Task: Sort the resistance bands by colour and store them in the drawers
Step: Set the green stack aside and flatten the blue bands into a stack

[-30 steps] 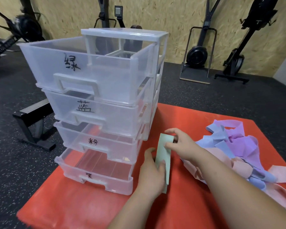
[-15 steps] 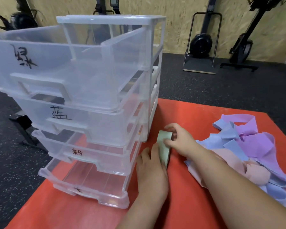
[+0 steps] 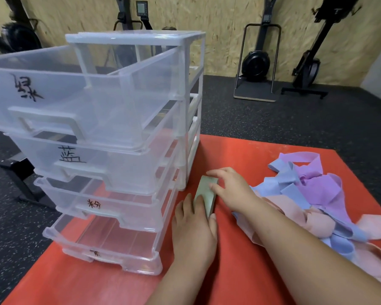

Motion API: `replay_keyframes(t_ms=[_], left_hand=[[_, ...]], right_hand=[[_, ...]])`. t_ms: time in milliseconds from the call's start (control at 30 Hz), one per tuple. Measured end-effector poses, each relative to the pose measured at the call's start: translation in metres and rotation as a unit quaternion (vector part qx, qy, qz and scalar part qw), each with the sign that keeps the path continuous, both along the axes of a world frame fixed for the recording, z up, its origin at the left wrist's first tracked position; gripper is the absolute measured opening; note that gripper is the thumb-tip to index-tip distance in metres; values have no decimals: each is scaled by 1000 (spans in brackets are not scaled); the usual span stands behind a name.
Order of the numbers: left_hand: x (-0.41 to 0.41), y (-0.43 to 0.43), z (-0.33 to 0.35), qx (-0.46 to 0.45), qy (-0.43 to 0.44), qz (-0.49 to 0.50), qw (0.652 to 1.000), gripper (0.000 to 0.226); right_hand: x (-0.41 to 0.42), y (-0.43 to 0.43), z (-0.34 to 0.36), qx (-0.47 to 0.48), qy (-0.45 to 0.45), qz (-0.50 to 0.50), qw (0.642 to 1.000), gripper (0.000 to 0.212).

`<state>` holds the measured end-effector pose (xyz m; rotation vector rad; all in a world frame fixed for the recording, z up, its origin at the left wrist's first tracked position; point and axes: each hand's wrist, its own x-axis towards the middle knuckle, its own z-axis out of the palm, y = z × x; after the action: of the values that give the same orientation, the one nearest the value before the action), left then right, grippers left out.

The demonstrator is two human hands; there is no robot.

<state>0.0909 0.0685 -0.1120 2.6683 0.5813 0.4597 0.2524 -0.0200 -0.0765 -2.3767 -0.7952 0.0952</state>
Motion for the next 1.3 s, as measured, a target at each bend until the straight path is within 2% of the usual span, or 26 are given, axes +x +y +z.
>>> replay_keyframes(t_ms=[133,200,300,367,433,500,600,733,900,1000,1100,1167,1200,1233,1300], left_hand=[[-5,-6,6,19,2,-6,1000,57],[-8,-12,9,27,-1,-9,1000,55],[-12,-23,14,37,-16,-19,999,58],[-16,-32,19,48,-20,-37,998,63],[-18,-41,22,55,-31,-62,996,61],[-20,-50,24,52,-44,-97,993,58],[-25,-65,24,43,-47,-152,986,56],[-30,-81,23,52,-50,-193,979,56],[-30,-90,27,54,-59,-190,979,52],[-28,-92,31,47,-47,-189,980,54],[-24,-95,33,41,-46,-189,980,55],[-22,-97,32,41,-47,-193,979,55],[-21,-99,32,40,-43,-197,979,56],[-20,-100,30,39,-35,-202,978,57],[-19,-103,28,35,-12,-209,977,60]], right_hand=[[-10,-37,13,-60,-28,-26,997,44],[-13,-65,27,-151,-34,-66,986,57],[-18,-118,41,-353,12,-125,927,93],[-22,-158,35,-383,80,-159,906,93],[-30,-190,24,-302,110,-176,930,69],[-45,-209,19,-201,76,-182,960,44],[-69,-221,26,-142,25,-186,972,20],[-61,-246,45,-119,-32,-231,965,23],[-32,-263,114,40,-107,-314,943,32],[-23,-266,146,115,-120,-325,931,23],[-27,-265,149,145,-86,-295,941,30],[-36,-263,129,76,-35,-240,967,36],[-41,-264,111,-7,-12,-207,978,41],[-46,-264,92,-99,12,-170,980,54],[-58,-265,53,-244,36,-136,959,83]])
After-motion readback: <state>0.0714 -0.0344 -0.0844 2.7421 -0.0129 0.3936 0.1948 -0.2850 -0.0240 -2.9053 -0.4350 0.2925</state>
